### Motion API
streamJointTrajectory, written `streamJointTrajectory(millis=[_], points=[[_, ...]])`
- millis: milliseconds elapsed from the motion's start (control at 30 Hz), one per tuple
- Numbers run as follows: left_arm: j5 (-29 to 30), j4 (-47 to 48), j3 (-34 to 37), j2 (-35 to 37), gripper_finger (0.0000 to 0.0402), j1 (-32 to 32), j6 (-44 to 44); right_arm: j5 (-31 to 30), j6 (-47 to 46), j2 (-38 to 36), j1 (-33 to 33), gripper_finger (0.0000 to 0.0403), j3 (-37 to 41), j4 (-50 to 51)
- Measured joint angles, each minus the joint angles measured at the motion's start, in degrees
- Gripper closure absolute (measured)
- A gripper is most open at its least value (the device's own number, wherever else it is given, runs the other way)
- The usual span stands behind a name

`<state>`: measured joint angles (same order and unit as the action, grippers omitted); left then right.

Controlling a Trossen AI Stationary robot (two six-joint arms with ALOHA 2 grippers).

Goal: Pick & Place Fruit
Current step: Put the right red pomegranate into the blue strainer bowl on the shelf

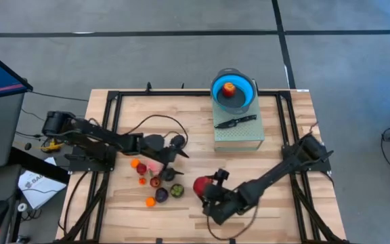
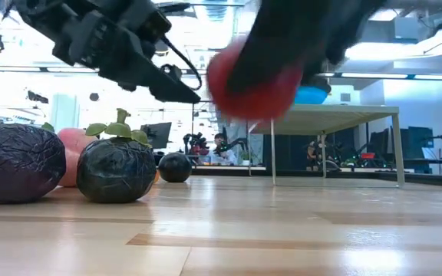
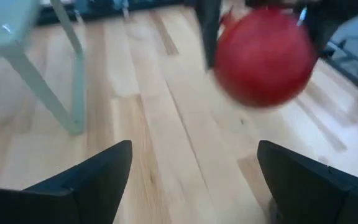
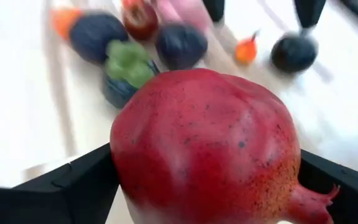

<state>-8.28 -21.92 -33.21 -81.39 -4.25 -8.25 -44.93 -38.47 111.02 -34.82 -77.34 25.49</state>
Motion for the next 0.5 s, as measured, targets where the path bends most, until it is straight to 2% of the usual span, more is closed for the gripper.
streamJointTrajectory(millis=[100,200,300,433,500], points=[[1.38,-0.55,2.07,3.94,0.0060,0.00,1.42,-1.57,3.76,-4.71,-1.12,0.0029,-4.59,5.98],[2.50,-2.10,3.88,6.29,0.0060,-0.09,1.67,-4.47,7.75,-8.60,0.51,0.0029,-10.44,17.10],[3.05,-4.54,5.16,7.04,0.0060,-0.31,2.58,-5.15,10.16,-11.67,5.35,0.0029,-16.20,31.17],[3.05,-7.10,6.85,7.11,0.0060,-0.33,4.22,-5.04,12.98,-15.30,14.99,0.0029,-20.65,46.25],[3.16,-7.05,7.26,6.88,0.0060,-0.37,4.25,-4.46,15.40,-16.92,20.77,0.0028,-21.71,49.17]])
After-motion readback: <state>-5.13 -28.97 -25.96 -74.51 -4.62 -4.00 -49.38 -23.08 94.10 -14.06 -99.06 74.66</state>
